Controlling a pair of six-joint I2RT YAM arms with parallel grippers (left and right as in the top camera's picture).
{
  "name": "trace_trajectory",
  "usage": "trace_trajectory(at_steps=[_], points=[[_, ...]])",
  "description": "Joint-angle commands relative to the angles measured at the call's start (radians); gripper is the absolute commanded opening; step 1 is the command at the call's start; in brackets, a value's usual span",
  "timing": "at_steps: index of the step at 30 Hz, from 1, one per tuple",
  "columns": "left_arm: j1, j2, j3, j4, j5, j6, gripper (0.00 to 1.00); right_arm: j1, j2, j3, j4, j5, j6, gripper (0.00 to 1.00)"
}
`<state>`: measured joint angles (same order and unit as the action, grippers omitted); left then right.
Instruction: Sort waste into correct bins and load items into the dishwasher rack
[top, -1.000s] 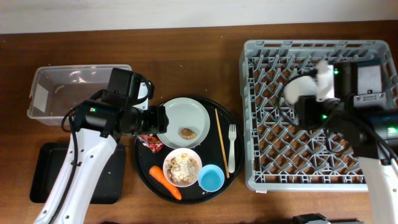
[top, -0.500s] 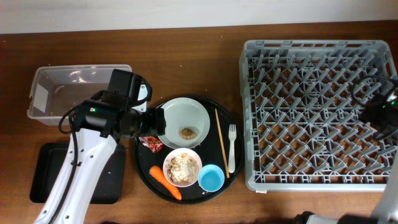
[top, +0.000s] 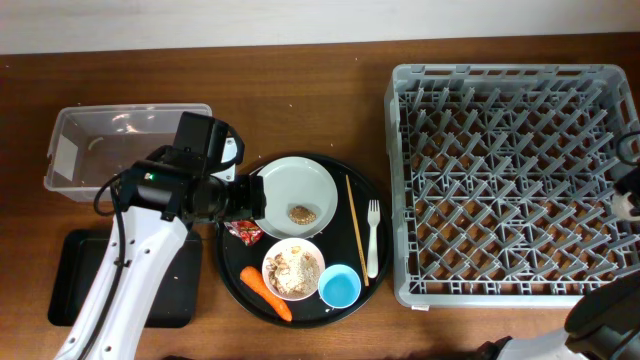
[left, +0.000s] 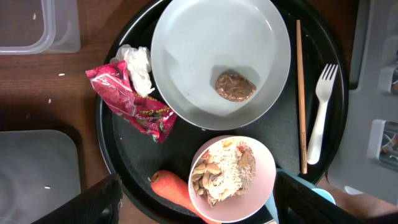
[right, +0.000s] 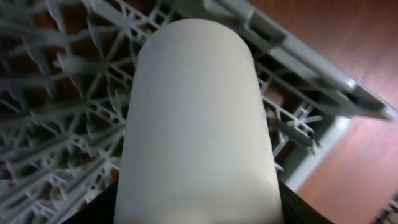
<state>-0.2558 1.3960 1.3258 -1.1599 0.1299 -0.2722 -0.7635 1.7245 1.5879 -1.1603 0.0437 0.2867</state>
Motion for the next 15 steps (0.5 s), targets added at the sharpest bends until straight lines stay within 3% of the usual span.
trace_trajectory(at_steps=[1,15], points=[[-0.005,-0.003,0.001,-0.004,-0.004,0.013,0.77,-0.012,0.040,0.018,0.027,-0.085,0.010,0.29],[-0.004,-0.003,0.001,-0.008,-0.004,0.012,0.77,-0.012,0.112,0.008,0.006,0.024,0.011,0.29]])
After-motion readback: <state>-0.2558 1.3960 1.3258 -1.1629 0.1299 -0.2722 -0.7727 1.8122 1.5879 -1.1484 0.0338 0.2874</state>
